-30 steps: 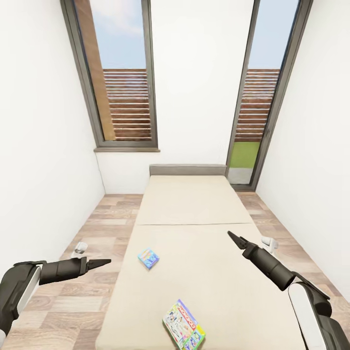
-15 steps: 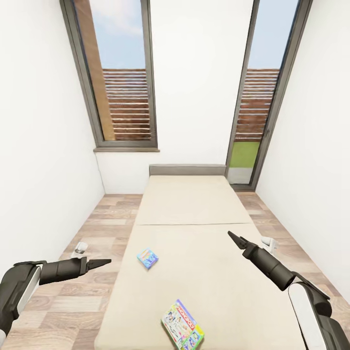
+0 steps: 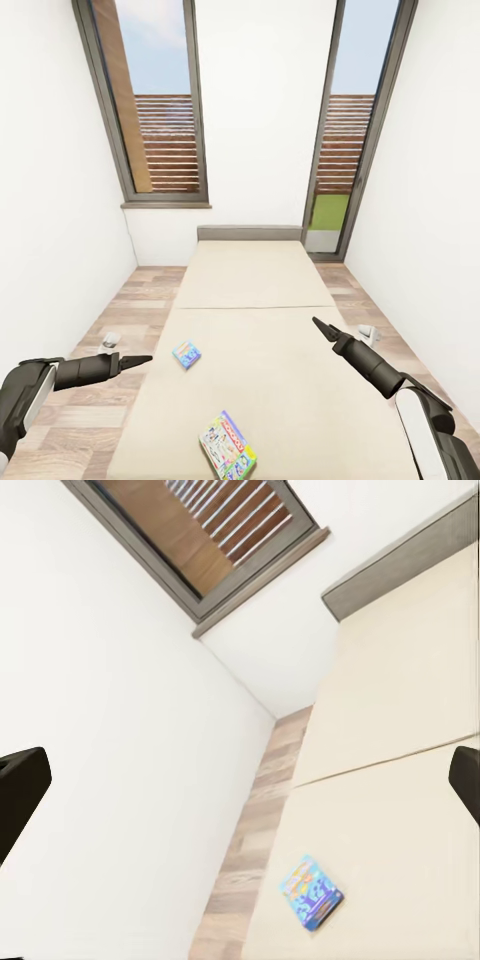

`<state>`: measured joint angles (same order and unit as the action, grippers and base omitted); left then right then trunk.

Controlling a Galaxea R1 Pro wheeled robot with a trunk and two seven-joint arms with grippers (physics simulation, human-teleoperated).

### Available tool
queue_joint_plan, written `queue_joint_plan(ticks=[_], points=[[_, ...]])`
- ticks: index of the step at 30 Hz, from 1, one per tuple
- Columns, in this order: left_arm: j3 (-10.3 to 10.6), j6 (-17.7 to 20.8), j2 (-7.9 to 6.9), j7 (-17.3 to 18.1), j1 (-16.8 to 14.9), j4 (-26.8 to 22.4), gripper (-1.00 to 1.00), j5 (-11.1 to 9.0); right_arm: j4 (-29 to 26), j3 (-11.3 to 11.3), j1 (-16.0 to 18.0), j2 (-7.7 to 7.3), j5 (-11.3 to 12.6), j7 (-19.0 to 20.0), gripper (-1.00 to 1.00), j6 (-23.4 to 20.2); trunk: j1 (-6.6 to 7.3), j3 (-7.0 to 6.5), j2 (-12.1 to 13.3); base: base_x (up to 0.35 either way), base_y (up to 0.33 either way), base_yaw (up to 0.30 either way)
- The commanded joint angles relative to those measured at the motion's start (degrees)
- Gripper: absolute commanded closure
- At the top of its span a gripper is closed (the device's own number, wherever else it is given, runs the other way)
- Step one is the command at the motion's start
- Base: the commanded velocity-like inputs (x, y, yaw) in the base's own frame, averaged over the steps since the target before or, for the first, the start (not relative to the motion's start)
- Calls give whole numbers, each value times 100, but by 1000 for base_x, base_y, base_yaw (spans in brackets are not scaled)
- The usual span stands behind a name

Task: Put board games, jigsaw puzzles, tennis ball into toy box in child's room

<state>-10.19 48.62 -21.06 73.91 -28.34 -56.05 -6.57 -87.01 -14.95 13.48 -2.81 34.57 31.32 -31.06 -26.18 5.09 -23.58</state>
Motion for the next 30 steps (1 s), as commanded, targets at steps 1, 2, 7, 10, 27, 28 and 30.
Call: queue_joint_plan(ticks=[1, 2, 7, 10, 27, 28, 30], points=[[1, 51, 0, 10, -5, -3, -100, -11, 0, -8, 6, 0, 41, 5, -100, -46, -3, 13, -12, 0, -286, 0], [2, 51, 1, 10, -5, -3, -100, -11, 0, -8, 6, 0, 41, 5, -100, -46, -3, 13, -12, 0, -286, 0], [7, 51, 4, 9, -5, -3, -100, -11, 0, -8, 6, 0, 41, 5, -100, -44, -3, 13, -12, 0, -287, 0], [7, 51, 5, 9, -5, -3, -100, -8, 0, -4, 6, 0, 41, 5, -100, -42, -3, 13, -12, -32, -288, 0], [8, 51, 5, 11, -5, -3, -100, -11, 0, 1, 6, 0, 41, 5, -100, -41, -3, -110, -12, -67, -156, 0], [8, 51, 5, 10, -5, -3, -100, -11, 0, 1, 6, 0, 41, 5, -100, -41, -3, -119, -12, -68, -9, 0], [10, 51, 5, 10, -5, -3, -100, -11, 0, 1, 6, 0, 41, 5, -100, -41, -3, -137, -12, -84, -50, 0]])
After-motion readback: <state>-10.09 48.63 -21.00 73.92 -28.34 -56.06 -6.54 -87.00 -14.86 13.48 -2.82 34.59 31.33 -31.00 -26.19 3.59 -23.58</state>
